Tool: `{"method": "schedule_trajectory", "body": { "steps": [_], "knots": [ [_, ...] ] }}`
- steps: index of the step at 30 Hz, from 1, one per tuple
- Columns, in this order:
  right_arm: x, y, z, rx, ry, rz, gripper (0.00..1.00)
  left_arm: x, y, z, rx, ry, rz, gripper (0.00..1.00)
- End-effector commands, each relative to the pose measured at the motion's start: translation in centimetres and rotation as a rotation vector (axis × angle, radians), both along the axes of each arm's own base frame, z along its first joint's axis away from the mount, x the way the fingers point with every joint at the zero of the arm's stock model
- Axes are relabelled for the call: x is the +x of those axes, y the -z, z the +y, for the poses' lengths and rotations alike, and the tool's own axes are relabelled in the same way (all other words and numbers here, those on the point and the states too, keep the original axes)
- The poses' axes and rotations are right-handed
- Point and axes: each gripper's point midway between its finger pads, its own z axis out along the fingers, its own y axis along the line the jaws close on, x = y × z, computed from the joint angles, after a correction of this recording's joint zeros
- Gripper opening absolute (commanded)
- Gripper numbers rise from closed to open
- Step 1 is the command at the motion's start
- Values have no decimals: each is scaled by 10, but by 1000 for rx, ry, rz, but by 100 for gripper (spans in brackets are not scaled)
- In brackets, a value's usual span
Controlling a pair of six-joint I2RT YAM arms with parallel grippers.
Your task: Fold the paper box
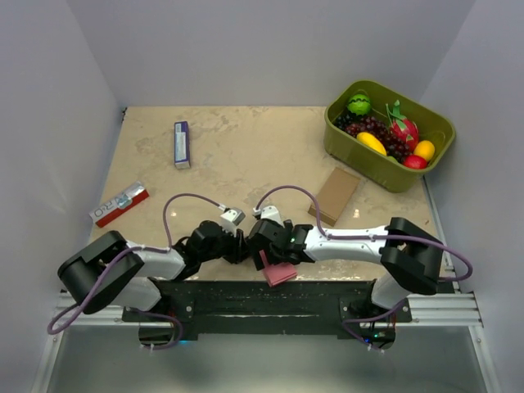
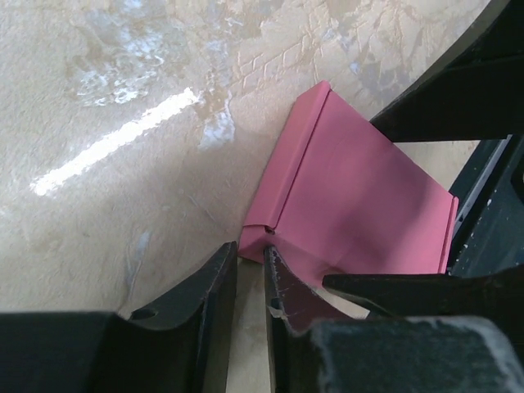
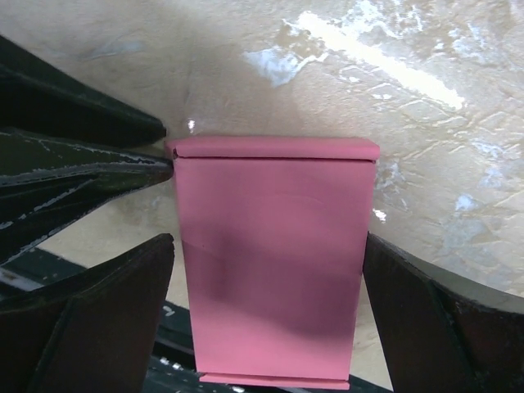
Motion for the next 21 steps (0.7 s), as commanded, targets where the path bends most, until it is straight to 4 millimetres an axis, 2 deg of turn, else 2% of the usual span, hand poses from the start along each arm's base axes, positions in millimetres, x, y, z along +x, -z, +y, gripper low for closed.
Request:
{"method": "schedule_trajectory", "body": {
  "steps": [1, 7, 9, 14, 15, 17, 18, 20, 21],
  "knots": [
    [1, -7, 20, 17, -20, -27, 99, -23, 36, 9, 89, 33, 88, 20],
    [-5, 19, 19, -55, -15, -11, 99, -28, 36, -1, 79, 58, 77, 15],
    [-4, 27, 11, -96, 7, -17, 99, -28, 37, -1, 82, 60, 77, 15],
    [-5, 34, -1, -116, 52, -16, 94, -29, 36, 5, 92, 42, 75, 16],
    [-7, 35, -5, -122, 51, -13, 82, -25, 30, 6, 86, 25, 55, 18],
    [-7, 32, -5, -109, 49, -16, 69, -25, 28, 10, 92, 12, 50, 28],
    [-9, 33, -7, -110, 43, -14, 65, -21, 17, 9, 65, -1, 24, 32],
    [-9, 32, -6, -104, 32, -15, 62, -22, 11, 11, 62, -12, 21, 41],
    [-9, 31, -6, -101, 29, -14, 61, -17, -1, 10, 36, -25, -6, 44]
  ]
}}
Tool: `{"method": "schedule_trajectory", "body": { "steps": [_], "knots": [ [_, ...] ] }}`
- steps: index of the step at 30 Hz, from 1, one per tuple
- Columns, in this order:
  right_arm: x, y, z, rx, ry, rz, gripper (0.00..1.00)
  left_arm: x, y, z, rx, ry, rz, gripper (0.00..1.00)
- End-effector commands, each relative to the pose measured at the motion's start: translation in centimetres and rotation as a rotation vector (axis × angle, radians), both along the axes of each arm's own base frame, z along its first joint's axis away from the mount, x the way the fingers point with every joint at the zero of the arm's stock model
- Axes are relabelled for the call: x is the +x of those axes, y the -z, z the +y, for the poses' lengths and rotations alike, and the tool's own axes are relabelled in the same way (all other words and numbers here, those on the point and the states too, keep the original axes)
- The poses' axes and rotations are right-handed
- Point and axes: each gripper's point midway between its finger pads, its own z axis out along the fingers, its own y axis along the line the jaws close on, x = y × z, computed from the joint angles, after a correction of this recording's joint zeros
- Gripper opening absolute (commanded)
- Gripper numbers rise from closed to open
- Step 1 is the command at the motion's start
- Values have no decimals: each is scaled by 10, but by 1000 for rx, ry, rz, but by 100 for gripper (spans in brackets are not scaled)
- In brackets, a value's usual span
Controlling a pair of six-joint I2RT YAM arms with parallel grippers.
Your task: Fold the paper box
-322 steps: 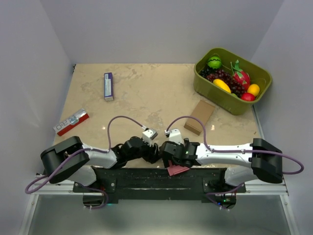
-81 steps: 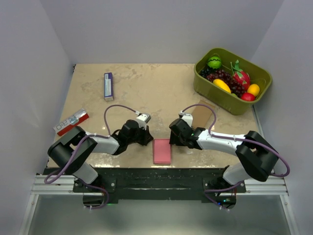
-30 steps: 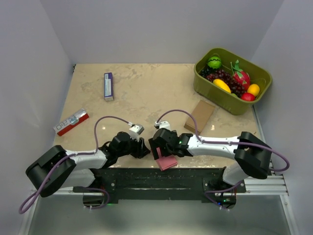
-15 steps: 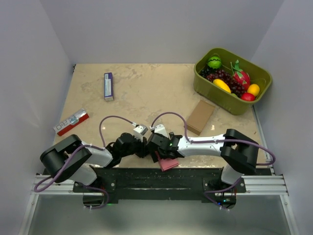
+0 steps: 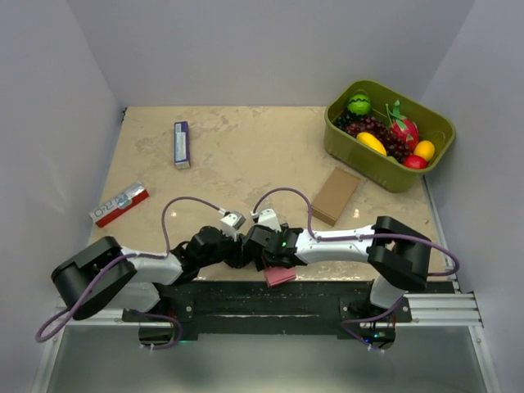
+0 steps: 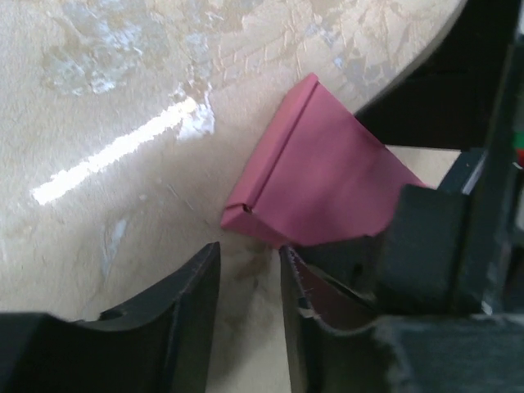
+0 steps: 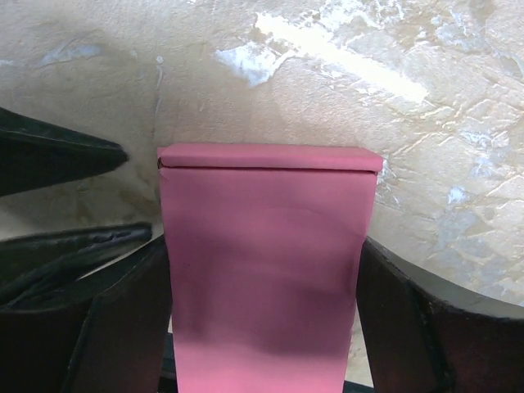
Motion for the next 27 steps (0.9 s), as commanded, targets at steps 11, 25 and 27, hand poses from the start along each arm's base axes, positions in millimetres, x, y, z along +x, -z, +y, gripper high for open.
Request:
{"method": "schedule_trajectory", "body": {
  "steps": [11, 25, 27],
  "knots": [
    [-3, -56, 17, 173, -122, -35, 48, 3, -39, 42, 25, -113, -48, 53],
    [-49, -140, 37, 594, -444, 69, 46, -20, -210, 24, -365, 70, -378, 62],
    [-52, -152, 36, 641, -463, 68, 45, -29, -218, 20, -396, 121, -384, 62]
  ]
}}
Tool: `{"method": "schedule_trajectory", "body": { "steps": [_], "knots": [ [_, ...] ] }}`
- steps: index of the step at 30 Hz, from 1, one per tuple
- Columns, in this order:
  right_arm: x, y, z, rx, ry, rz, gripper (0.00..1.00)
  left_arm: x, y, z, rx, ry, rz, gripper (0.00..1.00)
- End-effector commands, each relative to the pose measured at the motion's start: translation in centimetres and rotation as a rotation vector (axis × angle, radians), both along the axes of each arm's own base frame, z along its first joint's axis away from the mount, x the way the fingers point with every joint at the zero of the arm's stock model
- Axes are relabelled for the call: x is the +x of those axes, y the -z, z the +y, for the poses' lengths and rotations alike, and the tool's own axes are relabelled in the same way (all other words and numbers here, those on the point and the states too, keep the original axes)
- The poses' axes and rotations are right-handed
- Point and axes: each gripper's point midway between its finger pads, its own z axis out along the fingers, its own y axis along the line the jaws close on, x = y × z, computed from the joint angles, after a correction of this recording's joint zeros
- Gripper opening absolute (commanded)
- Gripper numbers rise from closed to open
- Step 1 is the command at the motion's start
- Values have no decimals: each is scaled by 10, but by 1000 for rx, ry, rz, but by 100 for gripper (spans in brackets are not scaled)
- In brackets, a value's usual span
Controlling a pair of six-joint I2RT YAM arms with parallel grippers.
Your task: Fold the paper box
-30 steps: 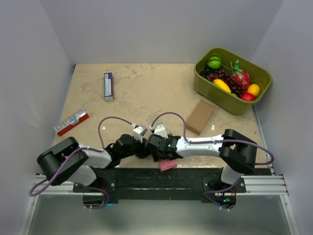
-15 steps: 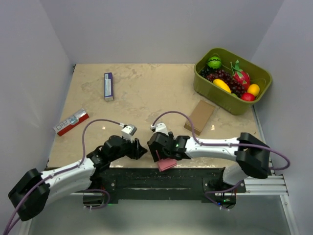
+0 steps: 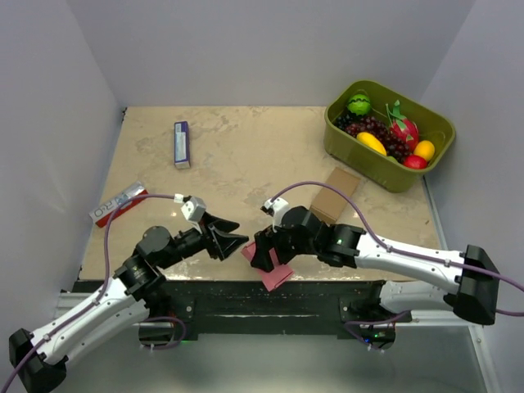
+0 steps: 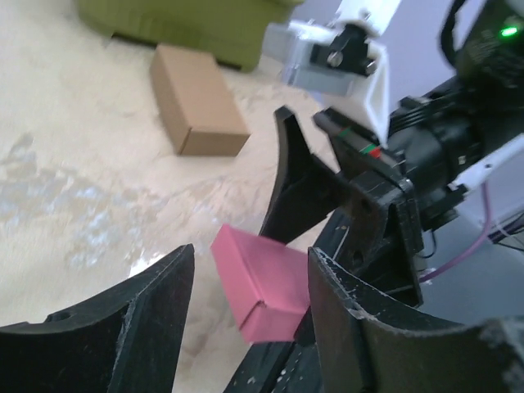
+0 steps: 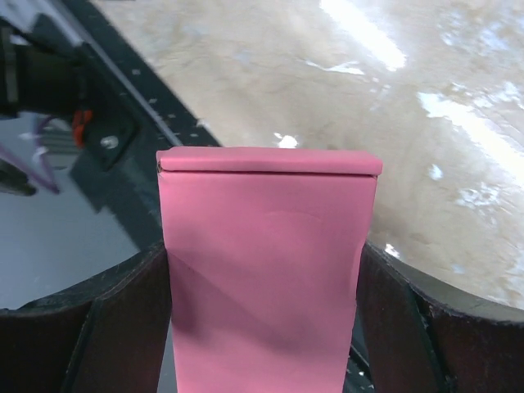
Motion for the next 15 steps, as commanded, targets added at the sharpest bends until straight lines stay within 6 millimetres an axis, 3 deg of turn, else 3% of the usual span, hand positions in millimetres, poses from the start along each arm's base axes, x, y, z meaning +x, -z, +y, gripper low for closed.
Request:
{"method": "schedule_trajectory", "body": {
  "steps": [1, 6, 15],
  "knots": [
    [-17, -38, 13, 172, -129, 6, 45, -19, -35, -8, -62, 124, -76, 62],
    [-28, -57, 14, 263, -200, 52, 44, -47, -50, -15, -97, 290, -134, 63],
    [-33, -66, 12, 335, -254, 97, 43, -62, -71, -15, -134, 365, -199, 66]
  ]
}}
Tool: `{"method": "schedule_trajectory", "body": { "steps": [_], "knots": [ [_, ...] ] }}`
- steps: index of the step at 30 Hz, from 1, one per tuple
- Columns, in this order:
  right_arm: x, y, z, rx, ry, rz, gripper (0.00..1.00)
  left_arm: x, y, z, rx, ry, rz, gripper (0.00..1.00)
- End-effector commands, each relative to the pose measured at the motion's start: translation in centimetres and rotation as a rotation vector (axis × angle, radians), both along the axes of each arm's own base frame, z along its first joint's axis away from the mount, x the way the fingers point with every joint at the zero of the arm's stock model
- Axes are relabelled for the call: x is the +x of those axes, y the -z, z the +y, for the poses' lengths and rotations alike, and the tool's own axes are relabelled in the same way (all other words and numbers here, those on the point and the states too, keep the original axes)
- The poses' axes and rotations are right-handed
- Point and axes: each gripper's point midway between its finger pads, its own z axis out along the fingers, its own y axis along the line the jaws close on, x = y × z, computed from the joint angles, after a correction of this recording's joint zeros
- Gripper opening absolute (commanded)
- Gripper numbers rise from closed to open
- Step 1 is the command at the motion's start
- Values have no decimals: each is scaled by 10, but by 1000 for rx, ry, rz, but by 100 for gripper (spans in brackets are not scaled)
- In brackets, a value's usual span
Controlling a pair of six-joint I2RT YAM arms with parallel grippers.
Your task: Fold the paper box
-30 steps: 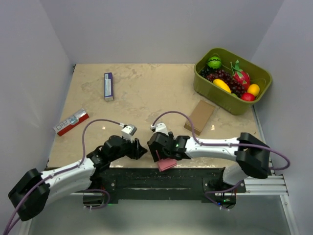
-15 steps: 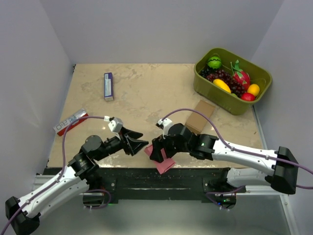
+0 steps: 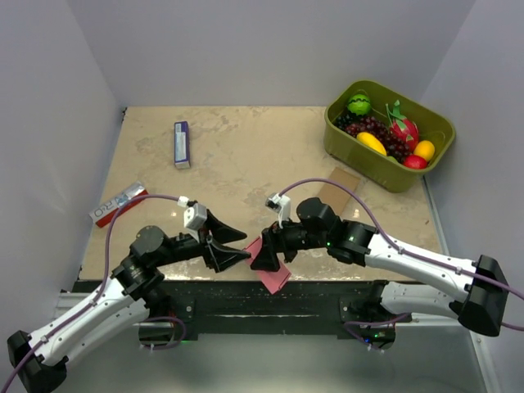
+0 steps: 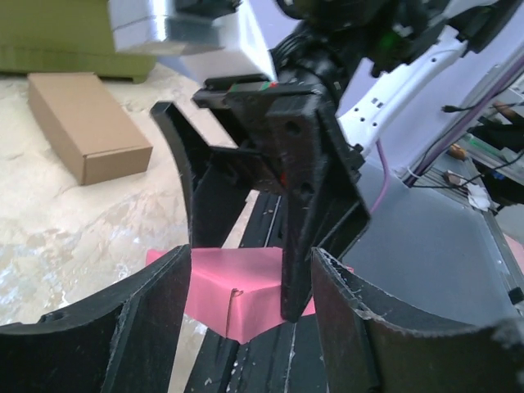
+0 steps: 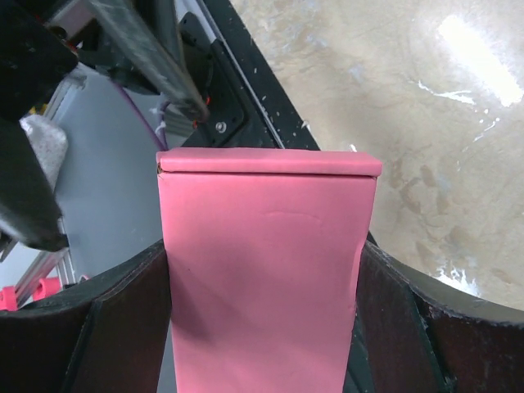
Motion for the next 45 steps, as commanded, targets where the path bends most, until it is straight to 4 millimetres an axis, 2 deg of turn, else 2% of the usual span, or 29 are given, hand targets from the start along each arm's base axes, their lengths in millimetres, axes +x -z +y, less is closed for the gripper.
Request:
{"method": "schedule_trajectory", "body": {
  "steps": [1, 5, 9, 14, 19, 28, 39, 43, 45],
  "knots": [
    [-11, -23, 3, 108, -77, 12, 43, -16, -32, -1, -76, 87, -91, 66],
    [-15, -32, 1, 147, -98, 14, 43, -24, -33, -1, -91, 132, -91, 67],
    [-19, -41, 0, 172, -114, 12, 43, -25, -25, -1, -62, 135, -72, 67],
    [-22, -47, -1, 199, -127, 14, 42, -24, -27, 1, -74, 122, -78, 67],
    [-24, -53, -3, 212, -136, -2, 41, -24, -30, -2, -104, 125, -54, 62],
    [-29, -57, -5, 228, -170, -17, 39, -19, -18, -5, -85, 119, -17, 47],
    [-36, -73, -7, 283, -227, -82, 34, -24, -6, -10, -81, 167, 20, 29],
    [-37, -76, -6, 295, -232, -89, 33, -27, -2, -12, -77, 193, 32, 17],
    [-36, -78, -5, 300, -231, -93, 33, -28, -1, -12, -76, 200, 32, 15]
  ]
}}
